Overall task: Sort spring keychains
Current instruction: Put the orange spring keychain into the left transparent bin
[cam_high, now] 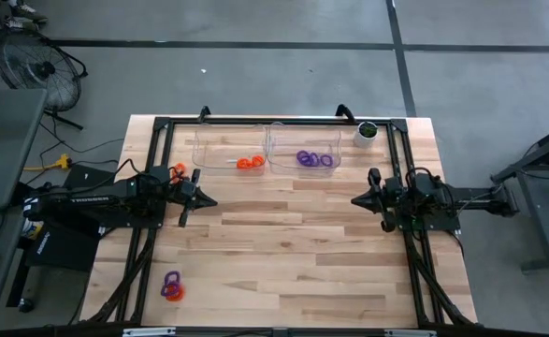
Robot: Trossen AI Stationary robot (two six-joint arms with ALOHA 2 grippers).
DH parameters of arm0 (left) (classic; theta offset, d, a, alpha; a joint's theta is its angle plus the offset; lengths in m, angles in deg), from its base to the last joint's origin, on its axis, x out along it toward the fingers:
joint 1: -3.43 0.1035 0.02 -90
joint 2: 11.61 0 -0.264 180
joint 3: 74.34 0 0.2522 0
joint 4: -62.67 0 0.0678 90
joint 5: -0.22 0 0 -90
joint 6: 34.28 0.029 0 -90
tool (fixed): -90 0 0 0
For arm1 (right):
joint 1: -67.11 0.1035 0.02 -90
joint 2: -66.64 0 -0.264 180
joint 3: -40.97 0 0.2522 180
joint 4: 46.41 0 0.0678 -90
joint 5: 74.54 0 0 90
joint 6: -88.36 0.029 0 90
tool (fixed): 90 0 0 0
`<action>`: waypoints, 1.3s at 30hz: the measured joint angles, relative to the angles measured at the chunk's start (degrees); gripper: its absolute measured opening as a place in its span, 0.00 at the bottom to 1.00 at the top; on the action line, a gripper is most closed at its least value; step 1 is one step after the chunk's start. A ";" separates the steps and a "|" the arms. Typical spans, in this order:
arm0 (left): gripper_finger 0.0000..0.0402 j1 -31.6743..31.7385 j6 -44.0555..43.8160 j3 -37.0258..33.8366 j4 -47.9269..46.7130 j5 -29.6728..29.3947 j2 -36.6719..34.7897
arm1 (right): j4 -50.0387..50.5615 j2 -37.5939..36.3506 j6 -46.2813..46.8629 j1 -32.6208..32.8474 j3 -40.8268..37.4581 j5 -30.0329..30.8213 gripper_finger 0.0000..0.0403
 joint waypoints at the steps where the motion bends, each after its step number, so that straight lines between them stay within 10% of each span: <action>1: 0.00 0.00 0.00 0.00 0.00 0.01 0.00 | 0.00 0.00 0.00 0.00 0.00 0.00 0.00; 27: 0.00 0.00 0.03 0.00 0.13 -0.63 0.02 | -0.13 0.02 0.00 0.00 0.00 0.00 0.02; 39: 0.00 0.00 -0.52 7.27 -5.53 -20.85 -0.04 | -0.15 0.04 -0.02 0.00 -0.02 0.00 0.02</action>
